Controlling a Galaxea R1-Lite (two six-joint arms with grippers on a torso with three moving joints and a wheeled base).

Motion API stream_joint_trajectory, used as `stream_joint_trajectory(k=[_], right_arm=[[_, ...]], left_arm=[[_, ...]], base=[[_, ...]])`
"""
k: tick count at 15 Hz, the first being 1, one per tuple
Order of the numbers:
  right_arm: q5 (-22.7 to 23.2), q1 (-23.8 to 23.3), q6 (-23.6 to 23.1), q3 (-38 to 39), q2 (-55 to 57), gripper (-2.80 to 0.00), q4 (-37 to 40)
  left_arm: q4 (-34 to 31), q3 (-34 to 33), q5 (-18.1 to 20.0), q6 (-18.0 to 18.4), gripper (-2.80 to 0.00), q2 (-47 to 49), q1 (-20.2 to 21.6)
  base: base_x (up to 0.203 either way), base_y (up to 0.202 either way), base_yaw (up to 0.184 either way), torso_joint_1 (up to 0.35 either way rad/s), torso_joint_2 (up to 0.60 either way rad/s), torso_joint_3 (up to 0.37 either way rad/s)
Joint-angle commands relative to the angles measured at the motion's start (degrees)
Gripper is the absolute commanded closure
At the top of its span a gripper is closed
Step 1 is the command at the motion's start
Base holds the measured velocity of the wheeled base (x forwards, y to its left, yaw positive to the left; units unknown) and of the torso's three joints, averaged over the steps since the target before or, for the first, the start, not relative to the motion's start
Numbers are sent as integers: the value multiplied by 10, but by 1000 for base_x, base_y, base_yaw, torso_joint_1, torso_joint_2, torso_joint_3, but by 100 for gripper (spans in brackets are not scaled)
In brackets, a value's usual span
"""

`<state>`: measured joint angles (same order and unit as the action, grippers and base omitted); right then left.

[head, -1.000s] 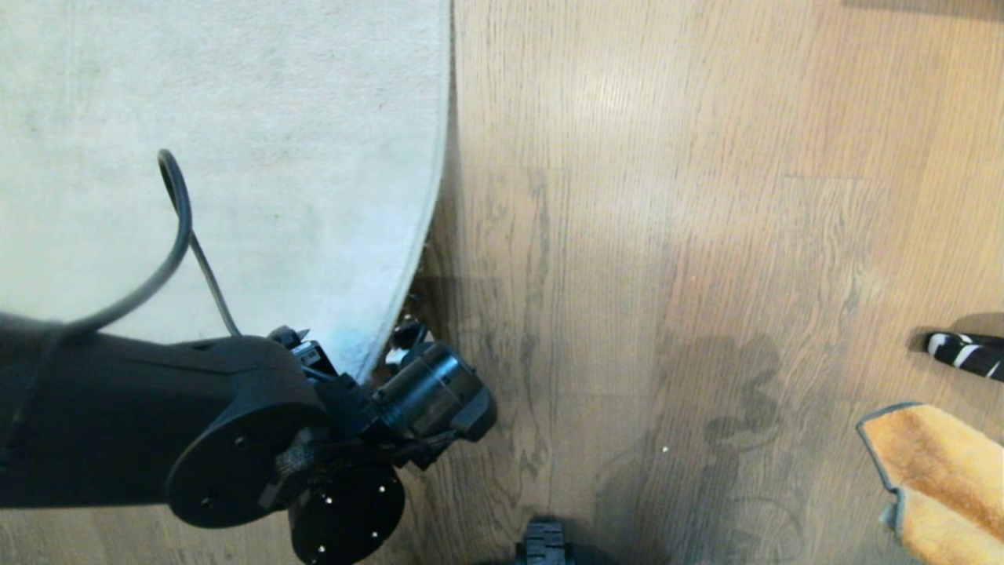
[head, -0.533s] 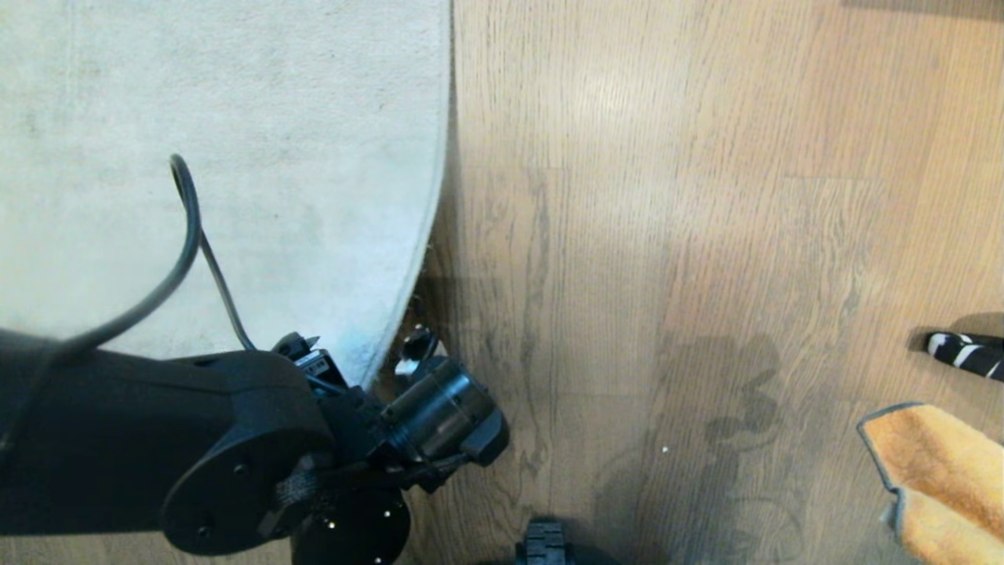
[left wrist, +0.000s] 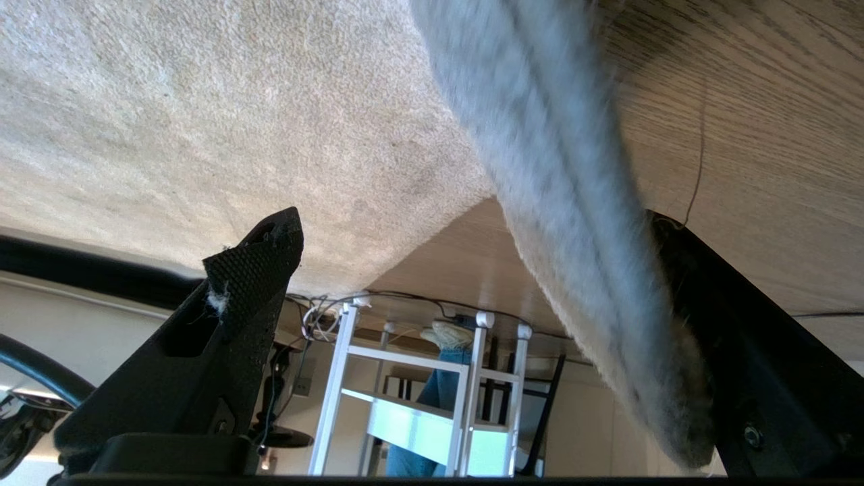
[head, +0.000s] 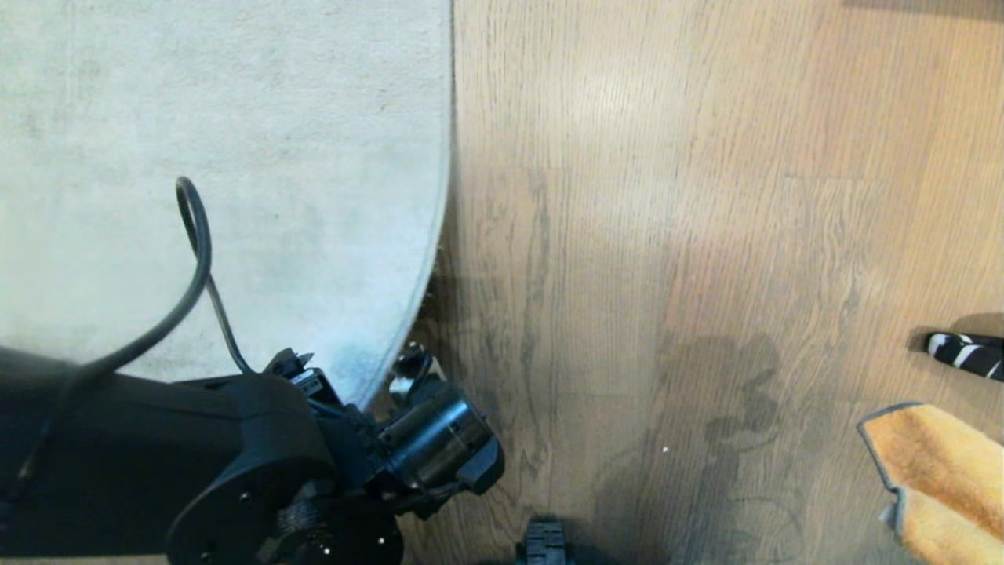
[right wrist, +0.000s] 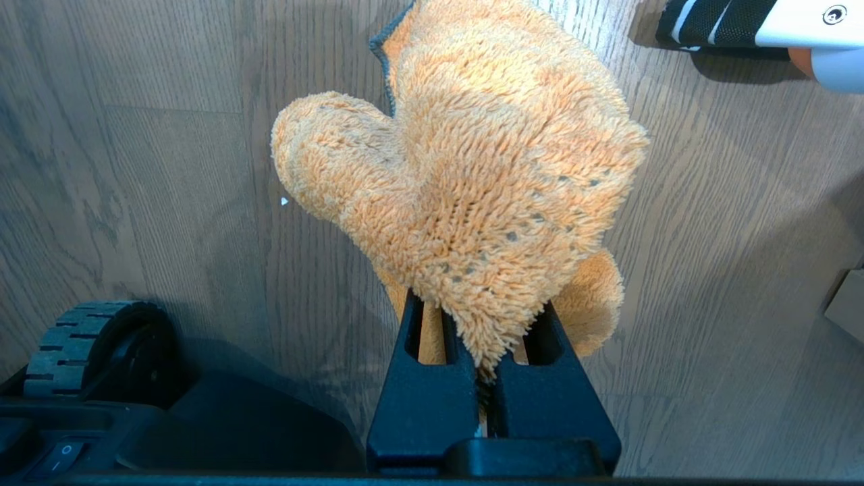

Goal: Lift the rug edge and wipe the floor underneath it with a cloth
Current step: Lift up the carpet

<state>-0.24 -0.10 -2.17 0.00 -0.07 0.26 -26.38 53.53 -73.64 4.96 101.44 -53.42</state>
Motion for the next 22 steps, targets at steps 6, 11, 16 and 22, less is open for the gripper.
stream_joint_trajectory(k=[6,11,16,22], right_arm=[[0,0,0,0,1,0,0],[0,0,0,0,1,0,0],[0,0,0,0,1,0,0],[0,0,0,0,1,0,0]], left_arm=[[-1,-1,-1,0,-280,12,12],[0,-5,6,0,-280,25,13],[0,-6,6,-1,-280,28,18],[16,-9,6,0,0,36,21]], base=[[0,0,0,0,0,0],[0,0,0,0,0,0],[0,0,0,0,0,0],[0,0,0,0,0,0]])
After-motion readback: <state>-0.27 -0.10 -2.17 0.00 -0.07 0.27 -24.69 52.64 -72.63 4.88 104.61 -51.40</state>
